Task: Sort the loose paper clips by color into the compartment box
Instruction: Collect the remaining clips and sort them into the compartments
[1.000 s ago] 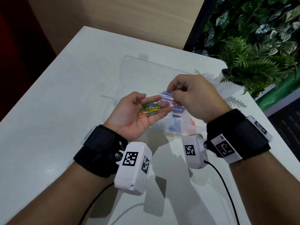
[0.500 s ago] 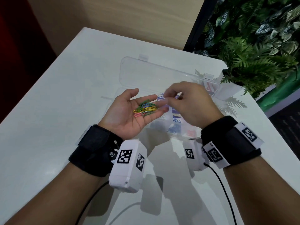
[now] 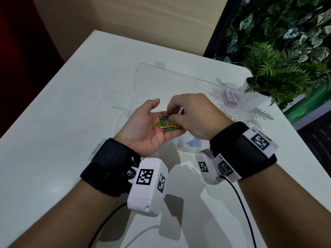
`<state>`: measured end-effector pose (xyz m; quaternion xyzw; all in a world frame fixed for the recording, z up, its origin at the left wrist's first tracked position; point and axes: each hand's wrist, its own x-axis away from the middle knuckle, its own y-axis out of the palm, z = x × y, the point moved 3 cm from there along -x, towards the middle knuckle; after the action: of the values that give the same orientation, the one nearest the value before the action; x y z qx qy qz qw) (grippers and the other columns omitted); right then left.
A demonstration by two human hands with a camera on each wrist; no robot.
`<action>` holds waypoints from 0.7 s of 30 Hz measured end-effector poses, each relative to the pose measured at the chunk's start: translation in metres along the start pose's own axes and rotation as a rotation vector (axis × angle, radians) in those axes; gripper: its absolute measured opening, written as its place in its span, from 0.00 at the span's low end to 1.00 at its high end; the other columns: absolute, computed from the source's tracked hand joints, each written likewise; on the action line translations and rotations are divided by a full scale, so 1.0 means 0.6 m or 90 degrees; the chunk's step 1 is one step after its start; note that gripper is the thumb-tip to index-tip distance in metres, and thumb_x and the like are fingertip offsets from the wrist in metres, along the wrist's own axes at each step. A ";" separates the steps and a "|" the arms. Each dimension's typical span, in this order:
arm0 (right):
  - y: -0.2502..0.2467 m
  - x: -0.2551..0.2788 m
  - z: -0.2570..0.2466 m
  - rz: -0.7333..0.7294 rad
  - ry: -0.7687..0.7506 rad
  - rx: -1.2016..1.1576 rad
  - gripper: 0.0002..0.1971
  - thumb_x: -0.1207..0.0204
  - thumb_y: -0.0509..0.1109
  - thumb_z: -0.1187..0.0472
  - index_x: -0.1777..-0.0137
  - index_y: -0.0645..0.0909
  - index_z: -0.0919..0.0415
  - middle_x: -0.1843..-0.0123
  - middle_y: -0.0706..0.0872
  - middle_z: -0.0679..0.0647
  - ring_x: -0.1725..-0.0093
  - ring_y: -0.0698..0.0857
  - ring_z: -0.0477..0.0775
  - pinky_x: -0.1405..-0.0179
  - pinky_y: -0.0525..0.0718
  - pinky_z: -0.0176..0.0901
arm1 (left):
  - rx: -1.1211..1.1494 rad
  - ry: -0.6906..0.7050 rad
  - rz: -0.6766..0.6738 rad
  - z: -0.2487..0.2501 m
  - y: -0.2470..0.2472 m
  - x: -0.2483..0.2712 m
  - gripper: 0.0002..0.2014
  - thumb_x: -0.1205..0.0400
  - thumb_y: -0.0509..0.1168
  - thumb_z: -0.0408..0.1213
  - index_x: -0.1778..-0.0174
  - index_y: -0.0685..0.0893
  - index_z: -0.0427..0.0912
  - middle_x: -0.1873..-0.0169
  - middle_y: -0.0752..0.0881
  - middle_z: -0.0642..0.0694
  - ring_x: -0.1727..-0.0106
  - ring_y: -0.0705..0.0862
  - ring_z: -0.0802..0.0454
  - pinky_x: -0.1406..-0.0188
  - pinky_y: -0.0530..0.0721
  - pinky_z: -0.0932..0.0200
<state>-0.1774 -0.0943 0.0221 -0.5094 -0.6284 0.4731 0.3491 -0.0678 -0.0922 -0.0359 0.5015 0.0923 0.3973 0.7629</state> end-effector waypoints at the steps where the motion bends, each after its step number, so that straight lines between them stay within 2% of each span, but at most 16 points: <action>1: 0.000 0.000 -0.001 -0.001 -0.001 -0.005 0.05 0.26 0.70 0.60 0.53 0.85 0.53 0.57 0.87 0.47 0.56 0.82 0.47 0.58 0.77 0.38 | 0.005 0.000 -0.001 0.000 0.001 0.001 0.27 0.14 0.52 0.49 0.39 0.77 0.25 0.36 0.79 0.28 0.27 0.76 0.37 0.39 0.81 0.39; 4: 0.001 -0.002 -0.005 -0.007 0.000 -0.007 0.06 0.27 0.70 0.62 0.52 0.85 0.53 0.58 0.88 0.47 0.58 0.81 0.46 0.61 0.77 0.36 | 0.005 0.002 0.004 -0.001 0.001 0.000 0.27 0.14 0.52 0.49 0.41 0.78 0.25 0.38 0.80 0.29 0.27 0.76 0.37 0.39 0.81 0.39; 7: 0.000 -0.003 -0.007 -0.011 -0.012 -0.030 0.08 0.28 0.69 0.65 0.53 0.84 0.53 0.60 0.86 0.46 0.65 0.78 0.39 0.66 0.75 0.28 | 0.005 0.006 0.004 0.000 0.001 -0.001 0.28 0.14 0.51 0.50 0.36 0.76 0.25 0.34 0.79 0.28 0.29 0.78 0.37 0.38 0.81 0.39; 9: -0.003 -0.005 -0.003 -0.010 -0.001 -0.066 0.08 0.28 0.70 0.65 0.53 0.84 0.52 0.63 0.85 0.45 0.67 0.78 0.37 0.69 0.73 0.25 | 0.003 0.006 0.011 0.002 0.003 0.001 0.27 0.14 0.52 0.50 0.40 0.78 0.25 0.43 0.85 0.28 0.38 0.84 0.36 0.42 0.83 0.40; 11: -0.008 -0.005 0.005 -0.006 0.026 -0.127 0.08 0.26 0.70 0.65 0.51 0.85 0.53 0.65 0.84 0.45 0.67 0.80 0.40 0.67 0.77 0.29 | -0.002 0.002 0.015 0.003 0.006 0.004 0.27 0.14 0.52 0.49 0.46 0.80 0.24 0.53 0.87 0.28 0.49 0.88 0.34 0.44 0.84 0.40; 13: -0.015 -0.003 0.014 0.006 0.060 -0.195 0.09 0.24 0.69 0.66 0.47 0.85 0.56 0.64 0.85 0.48 0.67 0.84 0.44 0.67 0.80 0.34 | -0.002 -0.001 0.012 0.004 0.006 0.005 0.28 0.14 0.52 0.49 0.43 0.79 0.23 0.49 0.86 0.25 0.47 0.87 0.29 0.41 0.83 0.40; 16: -0.021 0.002 0.021 0.012 0.079 -0.222 0.08 0.22 0.67 0.66 0.47 0.85 0.56 0.65 0.84 0.46 0.70 0.84 0.40 0.71 0.78 0.27 | 0.010 0.005 0.007 0.005 0.006 0.004 0.29 0.14 0.52 0.48 0.37 0.76 0.21 0.37 0.80 0.21 0.37 0.82 0.26 0.40 0.82 0.41; 19: -0.016 0.004 0.020 0.006 0.075 -0.185 0.08 0.23 0.67 0.66 0.53 0.86 0.54 0.67 0.83 0.43 0.71 0.81 0.37 0.72 0.76 0.25 | 0.027 0.010 0.010 0.005 0.006 0.003 0.29 0.14 0.52 0.48 0.34 0.74 0.21 0.38 0.80 0.21 0.39 0.83 0.26 0.42 0.84 0.41; 21: -0.019 0.005 0.021 0.053 0.085 -0.183 0.08 0.25 0.67 0.67 0.58 0.84 0.53 0.69 0.83 0.43 0.71 0.79 0.38 0.72 0.76 0.27 | 0.024 0.013 0.018 0.006 0.006 0.004 0.29 0.14 0.52 0.48 0.35 0.75 0.21 0.41 0.82 0.22 0.42 0.84 0.27 0.42 0.83 0.41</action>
<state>-0.1934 -0.0948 0.0289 -0.6100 -0.6434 0.3573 0.2939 -0.0661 -0.0927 -0.0305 0.5130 0.1004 0.4117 0.7465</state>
